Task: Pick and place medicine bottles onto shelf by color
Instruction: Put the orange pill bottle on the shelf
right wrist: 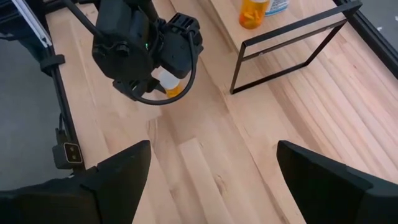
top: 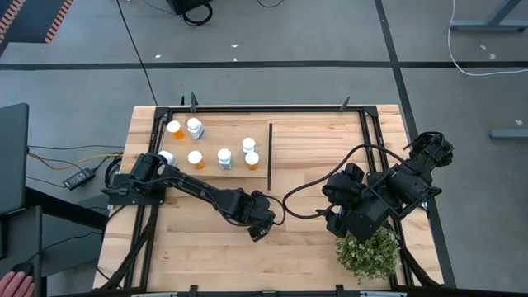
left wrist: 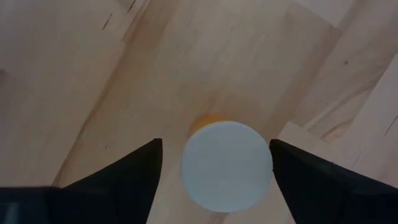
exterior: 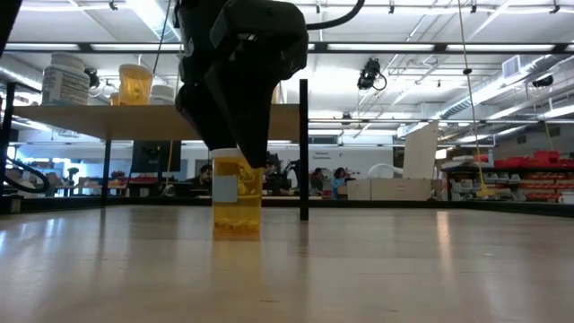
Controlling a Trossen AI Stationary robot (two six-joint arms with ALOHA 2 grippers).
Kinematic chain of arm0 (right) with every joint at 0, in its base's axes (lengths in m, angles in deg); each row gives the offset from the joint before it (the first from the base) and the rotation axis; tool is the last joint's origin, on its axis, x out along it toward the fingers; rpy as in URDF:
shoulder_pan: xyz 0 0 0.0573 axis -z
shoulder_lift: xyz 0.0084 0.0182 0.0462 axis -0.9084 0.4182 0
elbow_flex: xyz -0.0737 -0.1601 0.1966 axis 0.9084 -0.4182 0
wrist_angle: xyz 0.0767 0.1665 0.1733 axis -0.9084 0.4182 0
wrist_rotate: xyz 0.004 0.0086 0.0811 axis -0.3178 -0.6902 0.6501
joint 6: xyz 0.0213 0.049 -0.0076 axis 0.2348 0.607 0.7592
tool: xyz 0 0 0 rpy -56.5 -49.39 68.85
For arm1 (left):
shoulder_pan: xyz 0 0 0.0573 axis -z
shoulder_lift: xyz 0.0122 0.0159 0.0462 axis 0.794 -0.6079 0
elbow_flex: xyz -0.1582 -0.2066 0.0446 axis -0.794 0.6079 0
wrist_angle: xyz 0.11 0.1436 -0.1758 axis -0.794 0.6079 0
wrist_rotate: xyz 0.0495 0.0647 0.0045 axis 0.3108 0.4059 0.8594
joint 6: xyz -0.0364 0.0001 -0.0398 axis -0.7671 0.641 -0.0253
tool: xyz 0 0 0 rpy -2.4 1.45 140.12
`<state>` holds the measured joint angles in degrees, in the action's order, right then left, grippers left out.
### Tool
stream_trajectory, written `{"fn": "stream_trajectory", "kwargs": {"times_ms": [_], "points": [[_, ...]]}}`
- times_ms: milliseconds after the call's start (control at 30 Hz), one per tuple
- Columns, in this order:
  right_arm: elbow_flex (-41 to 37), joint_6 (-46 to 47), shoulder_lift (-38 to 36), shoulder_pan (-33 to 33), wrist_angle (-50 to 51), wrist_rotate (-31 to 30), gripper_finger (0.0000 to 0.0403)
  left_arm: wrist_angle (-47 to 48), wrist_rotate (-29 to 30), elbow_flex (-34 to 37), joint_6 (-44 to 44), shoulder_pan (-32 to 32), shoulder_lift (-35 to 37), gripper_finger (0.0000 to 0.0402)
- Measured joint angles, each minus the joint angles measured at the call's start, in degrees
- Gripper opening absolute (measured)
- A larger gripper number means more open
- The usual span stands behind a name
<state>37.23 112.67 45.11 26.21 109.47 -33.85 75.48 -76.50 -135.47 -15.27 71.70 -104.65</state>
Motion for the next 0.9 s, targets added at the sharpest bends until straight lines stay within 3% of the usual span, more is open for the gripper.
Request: {"fn": "stream_trajectory", "kwargs": {"times_ms": [900], "points": [[0.0,-0.54,0.0,0.0,0.02,0.02,0.0355,0.05,-4.67,0.0,2.44,-0.35,0.0,0.0227]]}}
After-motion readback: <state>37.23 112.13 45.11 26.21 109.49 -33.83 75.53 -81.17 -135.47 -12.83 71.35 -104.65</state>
